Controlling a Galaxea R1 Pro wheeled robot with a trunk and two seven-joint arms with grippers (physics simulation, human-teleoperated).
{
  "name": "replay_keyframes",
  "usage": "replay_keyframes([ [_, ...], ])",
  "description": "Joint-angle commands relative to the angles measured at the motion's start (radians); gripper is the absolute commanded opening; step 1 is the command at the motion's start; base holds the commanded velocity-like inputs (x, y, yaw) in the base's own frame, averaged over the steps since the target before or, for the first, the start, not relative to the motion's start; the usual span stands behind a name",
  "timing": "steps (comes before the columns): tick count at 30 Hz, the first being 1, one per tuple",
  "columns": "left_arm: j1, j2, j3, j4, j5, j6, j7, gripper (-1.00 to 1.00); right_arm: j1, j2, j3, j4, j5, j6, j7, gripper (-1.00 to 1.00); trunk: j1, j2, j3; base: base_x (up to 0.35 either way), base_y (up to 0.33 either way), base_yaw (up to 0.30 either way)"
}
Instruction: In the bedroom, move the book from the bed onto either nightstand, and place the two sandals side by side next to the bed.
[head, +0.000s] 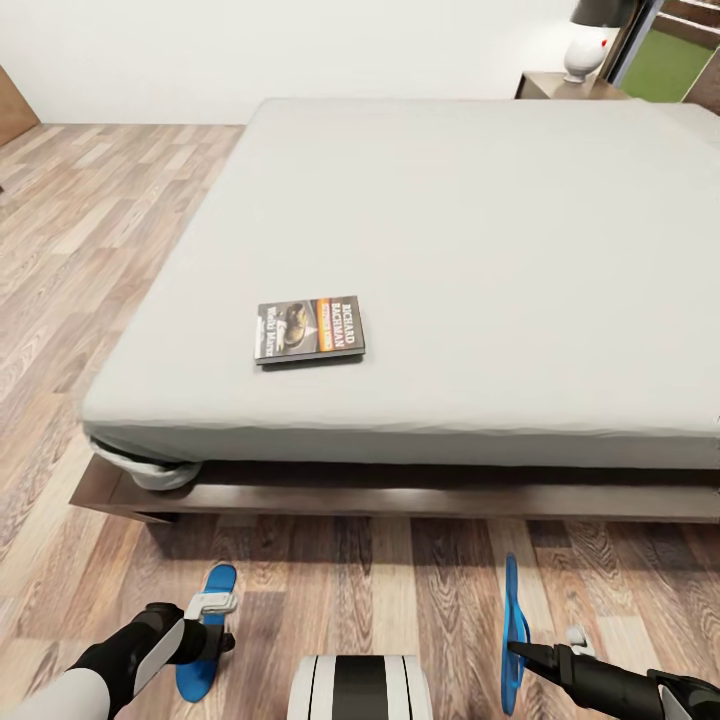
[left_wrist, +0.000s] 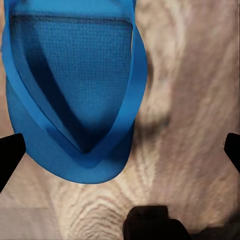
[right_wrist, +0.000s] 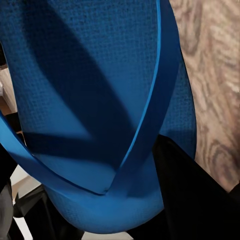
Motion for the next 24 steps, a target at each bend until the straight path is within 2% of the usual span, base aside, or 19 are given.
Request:
replay_keyframes([
  [1, 0.000, 0.001, -0.004, -0.002, 0.000, 0.003, -0.002, 1.00, 0.000, 0.000, -0.002, 0.000, -0.002, 0.009, 0.002, -1.00, -0.001, 0.000, 0.003, 0.000, 0.000, 0.000],
  [14, 0.000, 0.001, -0.004, -0.002, 0.000, 0.003, -0.002, 1.00, 0.000, 0.000, -0.002, 0.000, -0.002, 0.009, 0.002, -1.00, -0.006, 0.003, 0.054, 0.000, 0.000, 0.000],
  [20, -0.001, 0.003, -0.004, -0.002, 0.000, 0.001, -0.003, 1.00, 0.000, 0.000, -0.002, 0.000, -0.002, 0.009, 0.002, -1.00, -0.006, 0.003, 0.054, 0.000, 0.000, 0.000],
  [23, -0.001, 0.019, -0.003, -0.004, 0.001, 0.000, -0.007, 1.00, 0.000, 0.000, -0.002, 0.000, -0.002, 0.009, 0.002, -1.00, -0.006, 0.003, 0.054, 0.000, 0.000, 0.000],
  [24, -0.001, 0.035, -0.002, -0.013, 0.002, 0.000, -0.012, 1.00, 0.000, 0.000, -0.002, 0.000, -0.002, 0.009, 0.002, -1.00, -0.006, 0.003, 0.054, 0.000, 0.000, 0.000],
])
